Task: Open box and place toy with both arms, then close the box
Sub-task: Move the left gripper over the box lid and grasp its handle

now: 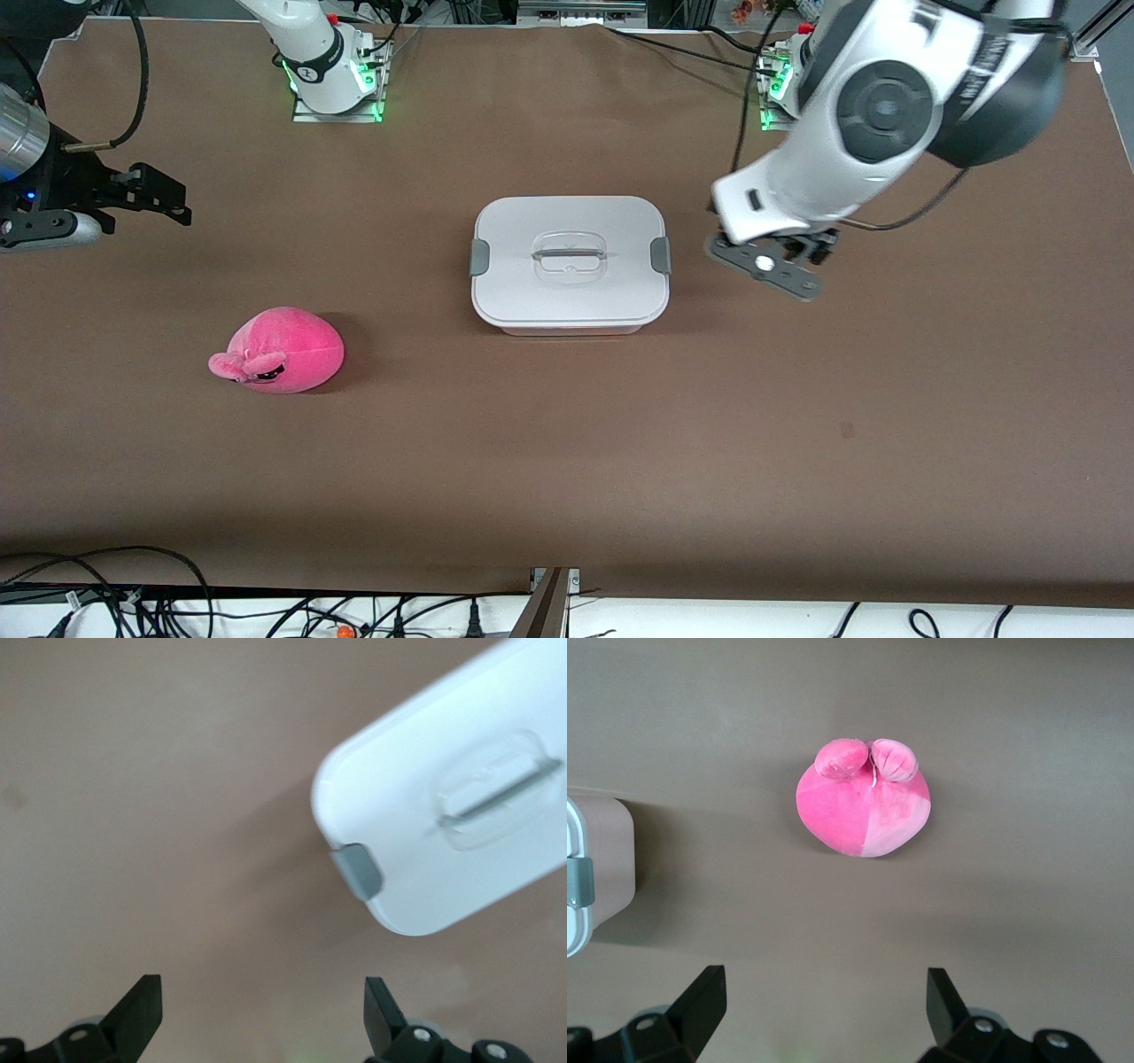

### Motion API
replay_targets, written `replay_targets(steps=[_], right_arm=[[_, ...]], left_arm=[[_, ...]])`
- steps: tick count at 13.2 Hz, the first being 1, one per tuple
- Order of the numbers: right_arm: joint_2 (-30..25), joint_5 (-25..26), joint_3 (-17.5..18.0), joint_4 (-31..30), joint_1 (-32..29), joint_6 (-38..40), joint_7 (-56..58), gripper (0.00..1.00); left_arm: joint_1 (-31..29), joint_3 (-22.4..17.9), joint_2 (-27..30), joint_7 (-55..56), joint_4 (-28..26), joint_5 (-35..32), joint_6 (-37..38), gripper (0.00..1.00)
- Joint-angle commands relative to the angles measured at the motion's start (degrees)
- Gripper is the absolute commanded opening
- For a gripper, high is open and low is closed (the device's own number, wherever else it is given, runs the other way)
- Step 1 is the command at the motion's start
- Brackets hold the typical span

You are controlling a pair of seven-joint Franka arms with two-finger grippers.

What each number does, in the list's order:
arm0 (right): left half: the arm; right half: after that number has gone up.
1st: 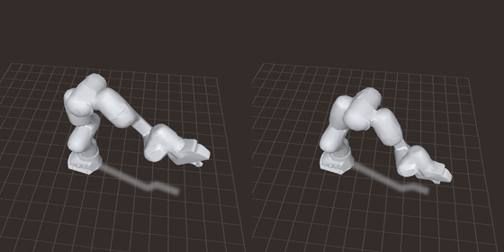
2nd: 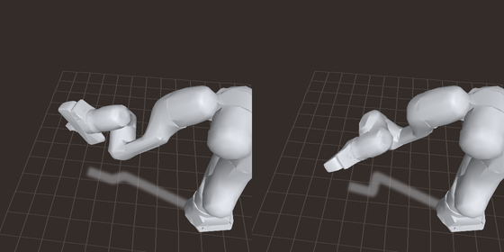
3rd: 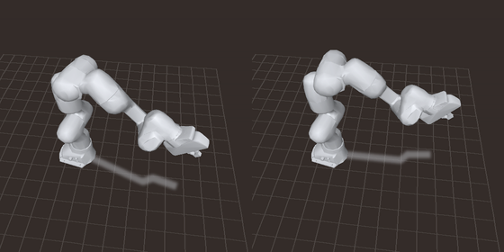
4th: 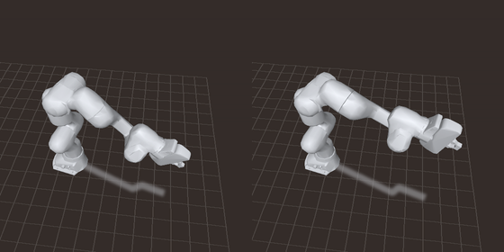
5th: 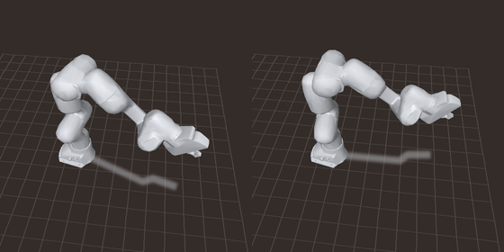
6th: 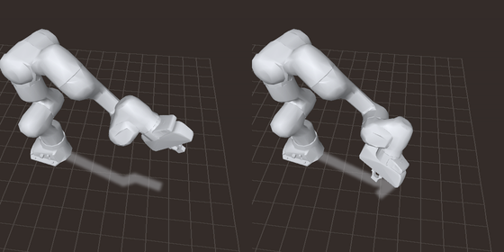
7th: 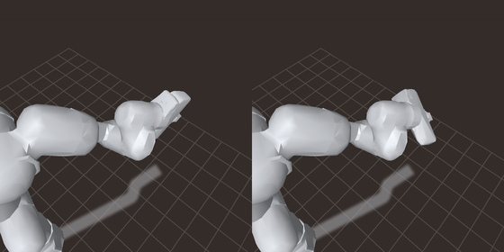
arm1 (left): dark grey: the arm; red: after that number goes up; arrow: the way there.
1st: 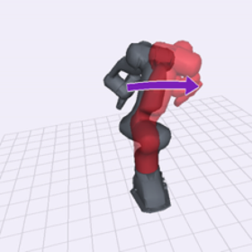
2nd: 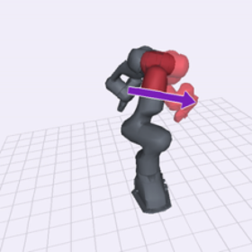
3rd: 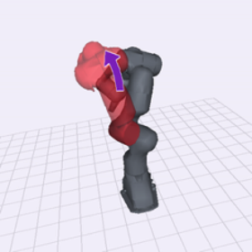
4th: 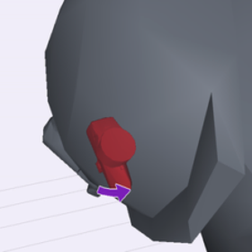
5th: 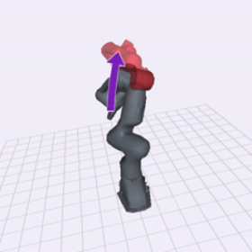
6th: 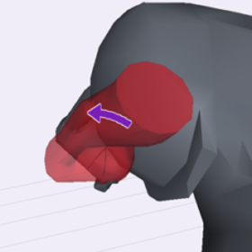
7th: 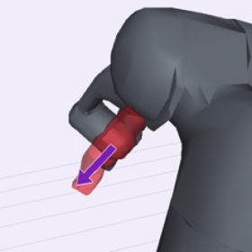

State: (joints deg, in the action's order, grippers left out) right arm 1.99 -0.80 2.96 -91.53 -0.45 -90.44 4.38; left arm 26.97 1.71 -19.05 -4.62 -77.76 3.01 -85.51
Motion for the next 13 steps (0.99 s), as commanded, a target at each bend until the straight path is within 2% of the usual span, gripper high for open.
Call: replay_targets(steps=[1,6,11,13], right_arm=[[0.03,0.09,0.64,0.30,-0.70,0.52,0.54,1.00],[0.03,0.18,0.64,0.22,-0.69,0.44,0.54,1.00],[0.20,0.09,0.64,-0.14,-0.69,0.00,0.45,1.00],[0.20,0.09,0.64,-0.31,-0.69,-0.09,0.36,1.00]], left_arm=[[5.70,-1.01,-2.66,-9.42,1.30,0.59,-2.12,1.00],[12.22,-1.09,-7.14,-23.49,1.21,0.24,-9.67,1.00],[16.79,-1.01,-11.96,-26.75,-0.02,-2.21,-21.78,1.00],[18.89,-1.01,-14.17,-28.60,-0.11,-6.77,-24.70,1.00]])
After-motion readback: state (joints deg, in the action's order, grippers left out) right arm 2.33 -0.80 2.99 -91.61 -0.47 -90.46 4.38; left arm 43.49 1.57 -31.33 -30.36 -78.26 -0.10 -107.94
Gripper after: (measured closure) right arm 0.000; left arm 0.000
